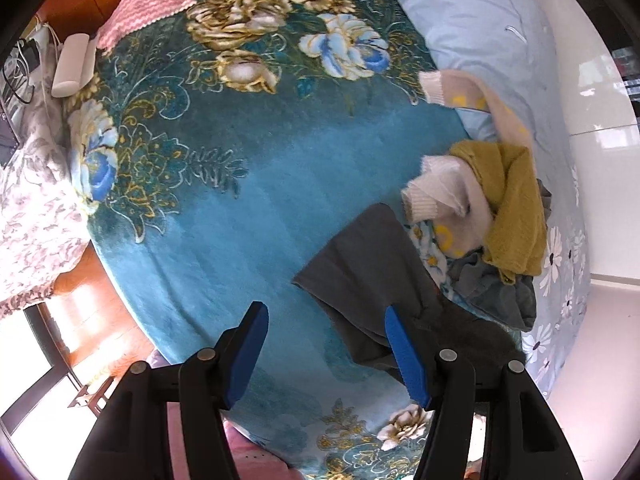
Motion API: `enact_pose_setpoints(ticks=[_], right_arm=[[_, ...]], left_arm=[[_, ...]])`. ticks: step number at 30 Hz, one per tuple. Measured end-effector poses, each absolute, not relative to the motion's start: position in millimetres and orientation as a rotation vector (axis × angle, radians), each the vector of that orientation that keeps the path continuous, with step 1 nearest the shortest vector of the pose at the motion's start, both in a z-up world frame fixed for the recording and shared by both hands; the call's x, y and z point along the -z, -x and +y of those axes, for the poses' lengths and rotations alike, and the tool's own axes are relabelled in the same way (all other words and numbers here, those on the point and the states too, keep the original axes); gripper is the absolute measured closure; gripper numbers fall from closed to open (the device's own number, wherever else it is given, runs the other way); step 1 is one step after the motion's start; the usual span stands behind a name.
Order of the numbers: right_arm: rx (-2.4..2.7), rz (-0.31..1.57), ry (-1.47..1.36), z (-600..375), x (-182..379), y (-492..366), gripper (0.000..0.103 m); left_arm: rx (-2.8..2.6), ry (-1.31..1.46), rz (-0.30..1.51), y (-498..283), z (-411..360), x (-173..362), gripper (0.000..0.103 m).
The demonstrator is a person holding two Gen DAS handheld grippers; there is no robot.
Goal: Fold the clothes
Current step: 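Grasp the folded waistband end with the right gripper and fold it over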
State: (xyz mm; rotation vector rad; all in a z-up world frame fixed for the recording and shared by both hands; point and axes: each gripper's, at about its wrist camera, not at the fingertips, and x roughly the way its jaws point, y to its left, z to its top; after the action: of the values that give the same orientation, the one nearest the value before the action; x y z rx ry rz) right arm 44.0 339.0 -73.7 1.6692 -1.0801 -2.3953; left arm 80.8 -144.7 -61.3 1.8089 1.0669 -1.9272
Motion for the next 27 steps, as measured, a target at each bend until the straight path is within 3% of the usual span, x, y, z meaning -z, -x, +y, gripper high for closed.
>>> enact_pose_setpoints(ticks=[8,17,22,27], right_arm=[[2.393,-0.452,-1.698,169,38,-6,0.069],[2.311,0.055,-1.917,42,99,7,0.068],[2.269,0.213,-1.981,5,125,3,0.060],[2.215,0.030,-1.963,5,121,-3,0.058]], left_arm=[[1.891,-1.854,1.157,-83,-203,91,0.038],[1.764,-1.866,1.260,-96,-266,132,0.038],[1.697,-1.888,1.273,-96,-282,151,0.038],[1.640,-1.916,1.281,-93,-293,168,0.038]])
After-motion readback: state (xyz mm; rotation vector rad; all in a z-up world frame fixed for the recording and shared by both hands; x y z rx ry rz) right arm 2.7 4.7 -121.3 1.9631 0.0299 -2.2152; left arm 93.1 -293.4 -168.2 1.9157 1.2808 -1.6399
